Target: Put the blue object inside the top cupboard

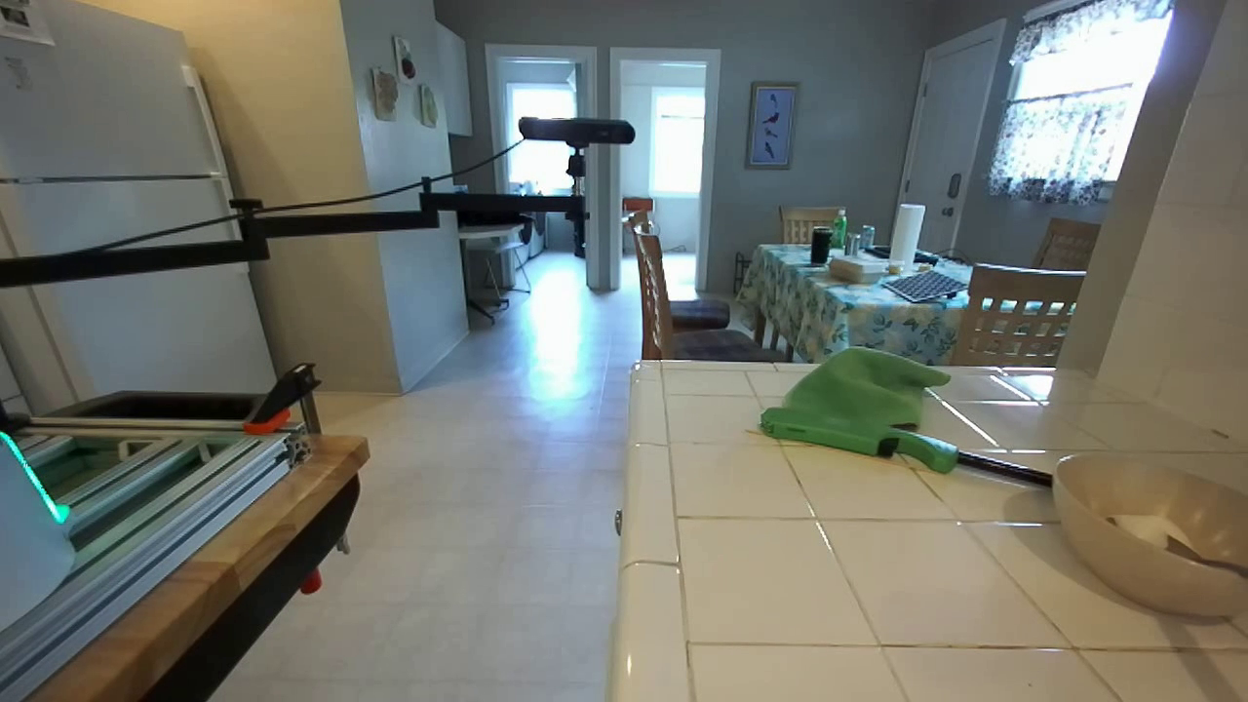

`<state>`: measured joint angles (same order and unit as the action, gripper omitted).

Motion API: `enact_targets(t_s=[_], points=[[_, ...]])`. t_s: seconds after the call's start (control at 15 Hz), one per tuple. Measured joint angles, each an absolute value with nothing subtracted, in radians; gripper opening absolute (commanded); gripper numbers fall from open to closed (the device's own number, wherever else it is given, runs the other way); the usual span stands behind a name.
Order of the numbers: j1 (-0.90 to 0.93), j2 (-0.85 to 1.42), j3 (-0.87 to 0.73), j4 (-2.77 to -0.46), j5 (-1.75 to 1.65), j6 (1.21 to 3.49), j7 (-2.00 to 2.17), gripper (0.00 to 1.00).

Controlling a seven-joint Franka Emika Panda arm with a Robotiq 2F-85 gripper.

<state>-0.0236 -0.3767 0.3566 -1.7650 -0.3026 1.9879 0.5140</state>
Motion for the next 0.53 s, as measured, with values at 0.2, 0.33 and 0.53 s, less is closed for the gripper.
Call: enact_targets(t_s=[0.2, 0.33, 0.53], points=[[0.001, -0.363, 0.353, -1.719, -0.257, 1.862, 0.509, 1.00], [0.023, -0.354, 0.341, -1.677, -0.193, 1.749, 0.494, 1.00], [0.048, -0.346, 0.311, -1.603, -0.100, 1.576, 0.458, 1.00]])
